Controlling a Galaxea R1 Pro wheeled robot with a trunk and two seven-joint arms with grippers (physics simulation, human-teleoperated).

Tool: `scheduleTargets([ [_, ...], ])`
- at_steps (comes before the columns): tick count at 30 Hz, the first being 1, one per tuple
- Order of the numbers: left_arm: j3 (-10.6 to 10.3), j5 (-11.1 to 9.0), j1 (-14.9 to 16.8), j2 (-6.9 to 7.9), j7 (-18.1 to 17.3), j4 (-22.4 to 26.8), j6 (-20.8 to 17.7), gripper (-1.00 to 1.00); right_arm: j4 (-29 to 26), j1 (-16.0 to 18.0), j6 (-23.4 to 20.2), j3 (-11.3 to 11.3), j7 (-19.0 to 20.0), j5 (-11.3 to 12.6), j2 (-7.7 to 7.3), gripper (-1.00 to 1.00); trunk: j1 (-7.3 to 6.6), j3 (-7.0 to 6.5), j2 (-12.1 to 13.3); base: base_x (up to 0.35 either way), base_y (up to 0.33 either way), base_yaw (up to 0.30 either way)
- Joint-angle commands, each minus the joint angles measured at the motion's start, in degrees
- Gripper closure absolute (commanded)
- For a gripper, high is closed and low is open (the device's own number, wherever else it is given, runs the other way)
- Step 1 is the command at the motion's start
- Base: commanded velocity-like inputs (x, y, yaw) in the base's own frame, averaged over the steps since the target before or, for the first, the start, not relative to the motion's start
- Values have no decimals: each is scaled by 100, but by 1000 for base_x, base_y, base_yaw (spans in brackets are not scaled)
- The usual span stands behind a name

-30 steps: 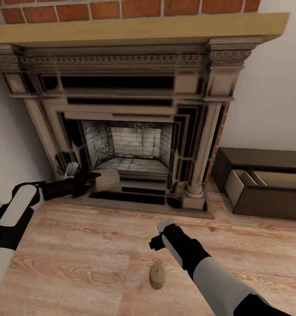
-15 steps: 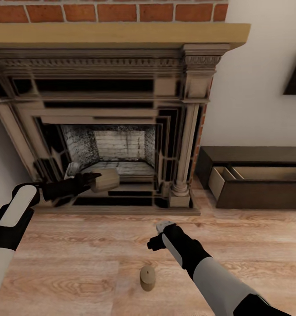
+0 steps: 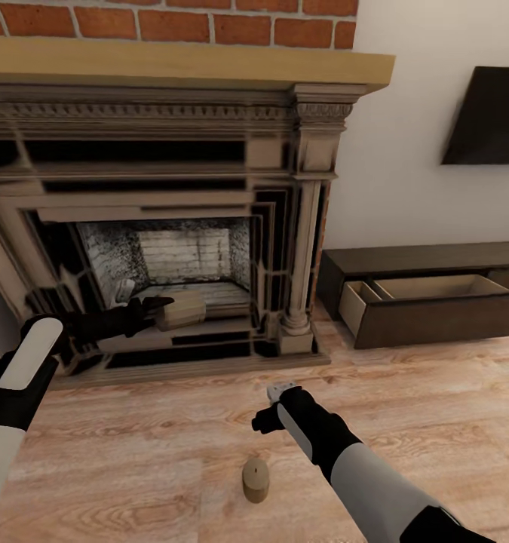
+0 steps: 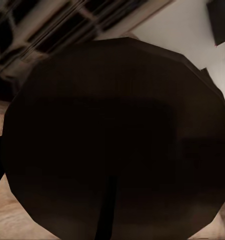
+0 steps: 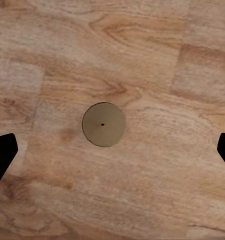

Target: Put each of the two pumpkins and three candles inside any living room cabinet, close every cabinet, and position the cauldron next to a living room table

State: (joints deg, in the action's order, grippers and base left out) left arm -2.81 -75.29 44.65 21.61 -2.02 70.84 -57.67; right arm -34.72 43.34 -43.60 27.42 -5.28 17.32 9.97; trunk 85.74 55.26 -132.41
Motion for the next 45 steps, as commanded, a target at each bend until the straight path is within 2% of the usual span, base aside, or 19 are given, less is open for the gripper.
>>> scheduleTargets([
  [1, 0, 8, 0, 1, -9, 0, 1, 100, -2, -4, 0, 0, 0, -1, 0, -100, 0, -2, 0, 0, 66, -140],
  [11, -8, 13, 0, -7, -9, 0, 2, 100, -8, -14, 24, 9, 0, -6, 3, -100, 0, -4, 0, 20, 23, -24],
  [23, -9, 14, 0, -35, -9, -6, 10, 100, 0, -27, 64, -2, -8, 12, 3, -100, 0, -4, 0, 237, 176, 0],
  [25, -10, 14, 0, -40, -9, -1, 10, 100, 2, -27, 68, 0, -10, 263, 3, -100, 0, -8, 0, 145, 96, -107],
  [26, -9, 14, 0, -40, -9, 0, 9, 100, 6, -27, 69, 2, -23, 515, 3, -100, 0, -11, 0, 59, 38, -201],
  [27, -9, 14, 0, -39, -9, 0, 6, 100, 7, -27, 70, 4, -35, 658, 3, -100, 0, -14, 0, 38, 25, -224],
  [30, -12, 14, 0, -41, -9, -2, 3, 100, 9, -27, 77, 8, -56, 886, 1, -100, 0, -23, 0, 16, 10, -181],
  [34, -16, 14, 0, -42, -9, -3, 2, 100, 105, -27, 103, -9, -48, 959, -21, -100, 0, -24, 0, 2, 80, -31],
  [39, -17, 14, 0, -43, -9, 4, 2, 100, 163, -27, 341, -16, -67, 960, -36, -100, 0, -25, 0, 0, 31, -2],
  [45, -18, 14, 0, -57, -9, 6, 3, 100, 274, -27, 431, -16, -112, 949, -37, -100, 0, -25, 0, 0, 2, 0],
])
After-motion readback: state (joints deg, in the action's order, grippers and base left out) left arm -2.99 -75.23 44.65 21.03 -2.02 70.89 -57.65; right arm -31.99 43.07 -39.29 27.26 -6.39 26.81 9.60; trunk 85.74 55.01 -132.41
